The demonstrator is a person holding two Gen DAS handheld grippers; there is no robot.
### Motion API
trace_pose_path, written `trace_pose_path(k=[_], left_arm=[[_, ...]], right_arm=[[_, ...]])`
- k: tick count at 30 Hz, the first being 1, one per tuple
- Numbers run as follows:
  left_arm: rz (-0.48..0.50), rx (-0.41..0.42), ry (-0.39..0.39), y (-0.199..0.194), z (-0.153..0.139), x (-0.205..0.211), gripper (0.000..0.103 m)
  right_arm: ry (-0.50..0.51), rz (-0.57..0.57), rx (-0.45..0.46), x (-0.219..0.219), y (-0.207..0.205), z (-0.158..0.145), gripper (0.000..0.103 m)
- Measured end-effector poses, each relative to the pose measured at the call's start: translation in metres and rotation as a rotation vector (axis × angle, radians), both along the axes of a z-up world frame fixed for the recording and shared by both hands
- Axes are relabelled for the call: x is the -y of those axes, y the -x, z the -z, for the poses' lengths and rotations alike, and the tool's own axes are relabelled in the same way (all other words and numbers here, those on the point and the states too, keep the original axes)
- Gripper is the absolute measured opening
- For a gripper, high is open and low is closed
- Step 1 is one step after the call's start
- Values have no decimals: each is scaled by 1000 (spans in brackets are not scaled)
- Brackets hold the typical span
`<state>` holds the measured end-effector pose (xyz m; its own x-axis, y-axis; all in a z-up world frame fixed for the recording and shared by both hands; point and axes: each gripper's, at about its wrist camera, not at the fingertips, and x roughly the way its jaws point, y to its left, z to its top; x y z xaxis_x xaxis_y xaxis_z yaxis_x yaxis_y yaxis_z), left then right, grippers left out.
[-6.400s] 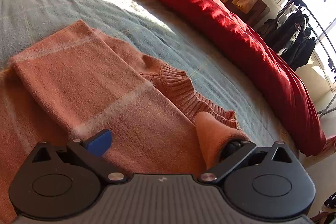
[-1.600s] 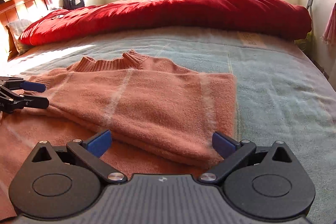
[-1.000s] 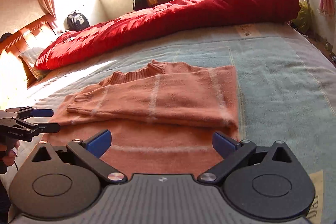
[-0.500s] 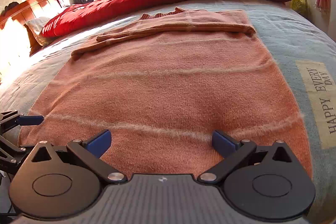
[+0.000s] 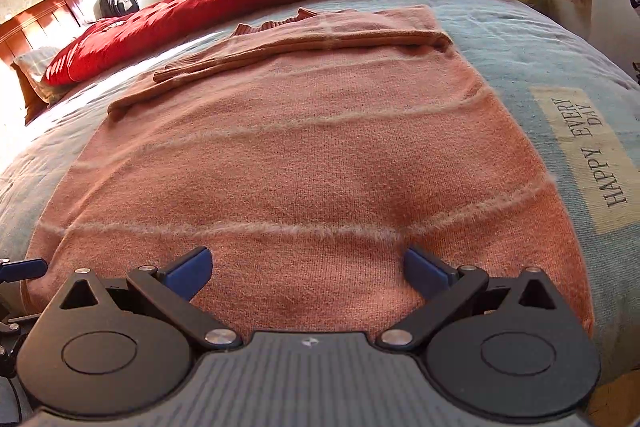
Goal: Fold clothes
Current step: 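Move both open tools down to the ribbed sweater hem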
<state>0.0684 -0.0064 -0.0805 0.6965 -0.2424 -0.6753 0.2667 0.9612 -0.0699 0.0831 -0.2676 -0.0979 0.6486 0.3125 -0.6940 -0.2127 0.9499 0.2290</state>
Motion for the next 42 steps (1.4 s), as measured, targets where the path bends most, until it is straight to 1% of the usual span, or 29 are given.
trace_pose_path(k=[3,6,9,10,13,15,19,24,29,31,34,37,42], left_arm=[[-6,25,-18,-1,-9,-1,99],[-4,59,-35,-11,-18,1,99],[5,67,-40,-24,-19,6,99],[5,59,-38,-28,-17,7,99],[-7,0,-26,-36,-2,11,99],[-9,9,-36,-30,6,14,100],[9,23,-56,-17,8,13,101],[14,23,-74,-14,-1,12,101],[26,84,-95,-27,-14,17,101],[28,76,-96,-34,-12,19,101],[16,25,-95,-39,2,20,102],[10,47,-80,-30,10,17,102],[5,35,-87,-23,9,14,102]], right_arm=[[-7,3,2,1,0,0,103],[-10,7,1,1,0,0,103],[2,9,3,-1,0,1,103],[9,9,4,-2,0,1,103],[23,9,5,-4,0,1,103],[33,10,5,-6,0,2,103],[62,-1,13,-9,1,3,103],[76,-3,22,-11,2,4,103],[78,-4,22,-11,3,4,103],[78,-5,24,-11,3,4,103],[81,-8,28,-11,3,4,103],[96,-21,42,-12,6,5,103],[126,-41,98,-14,14,9,103]])
